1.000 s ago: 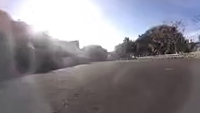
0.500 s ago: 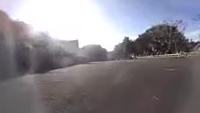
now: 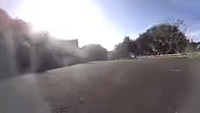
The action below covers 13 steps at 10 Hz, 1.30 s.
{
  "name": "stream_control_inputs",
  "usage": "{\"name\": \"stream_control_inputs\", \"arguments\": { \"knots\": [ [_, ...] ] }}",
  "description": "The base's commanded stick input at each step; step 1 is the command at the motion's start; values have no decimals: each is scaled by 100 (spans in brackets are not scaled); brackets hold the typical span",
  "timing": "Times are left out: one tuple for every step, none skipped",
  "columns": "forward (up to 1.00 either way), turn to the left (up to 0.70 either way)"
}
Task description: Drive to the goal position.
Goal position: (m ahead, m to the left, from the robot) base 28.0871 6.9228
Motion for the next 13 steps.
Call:
{"name": "stream_control_inputs", "arguments": {
  "knots": [
    [50,0],
    [50,0],
    [50,0],
    [50,0],
    [50,0],
    [50,0],
    [50,0],
    [50,0],
    [50,0],
    [50,0],
    [50,0],
    [50,0],
    [50,0]
  ]
}}
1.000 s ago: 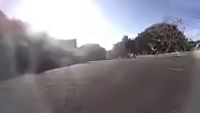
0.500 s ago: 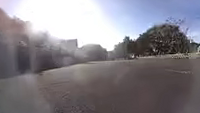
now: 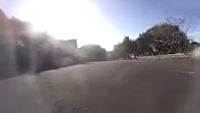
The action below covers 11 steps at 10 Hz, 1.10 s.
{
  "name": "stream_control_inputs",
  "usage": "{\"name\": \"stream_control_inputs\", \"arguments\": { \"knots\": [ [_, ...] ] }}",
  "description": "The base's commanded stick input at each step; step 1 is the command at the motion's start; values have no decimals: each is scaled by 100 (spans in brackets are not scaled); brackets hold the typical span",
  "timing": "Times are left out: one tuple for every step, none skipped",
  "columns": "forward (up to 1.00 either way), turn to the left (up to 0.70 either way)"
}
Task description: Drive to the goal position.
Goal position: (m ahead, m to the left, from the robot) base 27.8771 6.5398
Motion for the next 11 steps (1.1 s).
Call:
{"name": "stream_control_inputs", "arguments": {
  "knots": [
    [50,0],
    [50,0],
    [50,0],
    [50,0],
    [50,0],
    [50,0],
    [50,0],
    [70,0],
    [70,0],
    [70,0],
    [70,0]
  ]
}}
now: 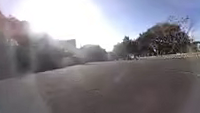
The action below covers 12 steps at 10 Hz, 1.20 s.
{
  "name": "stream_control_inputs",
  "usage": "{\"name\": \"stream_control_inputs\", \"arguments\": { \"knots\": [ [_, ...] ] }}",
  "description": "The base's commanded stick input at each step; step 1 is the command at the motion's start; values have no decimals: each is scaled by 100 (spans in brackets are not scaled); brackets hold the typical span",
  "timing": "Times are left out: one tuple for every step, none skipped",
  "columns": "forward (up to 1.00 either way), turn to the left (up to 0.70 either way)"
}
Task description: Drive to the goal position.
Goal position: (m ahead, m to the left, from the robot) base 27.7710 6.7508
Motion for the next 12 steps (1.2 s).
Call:
{"name": "stream_control_inputs", "arguments": {
  "knots": [
    [70,0],
    [70,0],
    [70,0],
    [70,0],
    [70,0],
    [70,0],
    [70,0],
    [70,0],
    [70,0],
    [70,0],
    [70,0],
    [70,0]
  ]
}}
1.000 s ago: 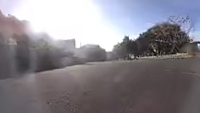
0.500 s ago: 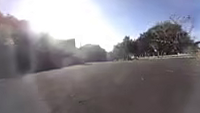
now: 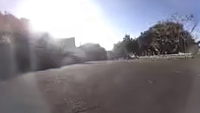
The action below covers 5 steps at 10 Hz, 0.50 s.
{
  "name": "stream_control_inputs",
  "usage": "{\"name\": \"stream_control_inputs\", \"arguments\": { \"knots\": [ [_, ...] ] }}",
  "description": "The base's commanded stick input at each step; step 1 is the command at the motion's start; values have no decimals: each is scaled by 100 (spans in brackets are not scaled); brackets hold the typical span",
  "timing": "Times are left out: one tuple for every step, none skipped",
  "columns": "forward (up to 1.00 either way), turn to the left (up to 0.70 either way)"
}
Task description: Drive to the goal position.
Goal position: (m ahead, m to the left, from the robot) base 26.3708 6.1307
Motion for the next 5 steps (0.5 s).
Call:
{"name": "stream_control_inputs", "arguments": {
  "knots": [
    [70,0],
    [70,0],
    [70,0],
    [70,0],
    [70,0]
  ]
}}
